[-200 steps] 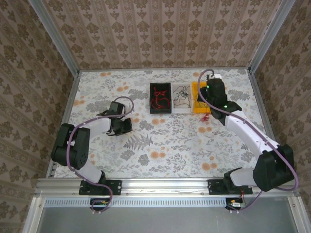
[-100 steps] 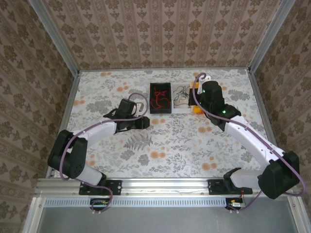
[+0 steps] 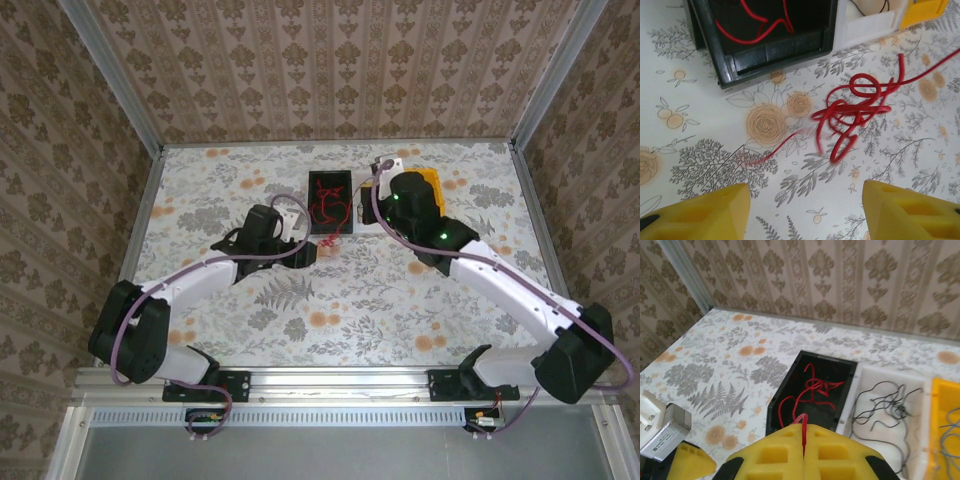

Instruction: Untangle the cables

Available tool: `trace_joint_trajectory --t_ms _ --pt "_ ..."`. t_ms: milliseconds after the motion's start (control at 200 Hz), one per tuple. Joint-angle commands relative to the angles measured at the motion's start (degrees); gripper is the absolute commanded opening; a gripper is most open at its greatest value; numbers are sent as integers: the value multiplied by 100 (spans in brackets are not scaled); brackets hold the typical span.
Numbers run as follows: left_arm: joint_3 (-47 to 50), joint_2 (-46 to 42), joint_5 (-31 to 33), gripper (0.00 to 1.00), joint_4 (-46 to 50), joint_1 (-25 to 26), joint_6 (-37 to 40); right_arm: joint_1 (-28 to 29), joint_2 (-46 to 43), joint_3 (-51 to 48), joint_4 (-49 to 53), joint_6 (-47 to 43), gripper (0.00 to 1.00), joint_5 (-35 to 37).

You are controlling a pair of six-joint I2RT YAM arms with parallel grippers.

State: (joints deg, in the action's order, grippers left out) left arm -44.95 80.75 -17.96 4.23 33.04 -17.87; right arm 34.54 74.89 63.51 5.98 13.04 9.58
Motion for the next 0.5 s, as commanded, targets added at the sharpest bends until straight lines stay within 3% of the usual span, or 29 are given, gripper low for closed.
trace_joint_trajectory --t_ms 0,495 --pt "61 15 90 61 -1 58 239 8 288 76 120 348 0 -553" --pt "-1154 1477 5 63 219 728 1088 -293 764 -564 129 870 0 -847"
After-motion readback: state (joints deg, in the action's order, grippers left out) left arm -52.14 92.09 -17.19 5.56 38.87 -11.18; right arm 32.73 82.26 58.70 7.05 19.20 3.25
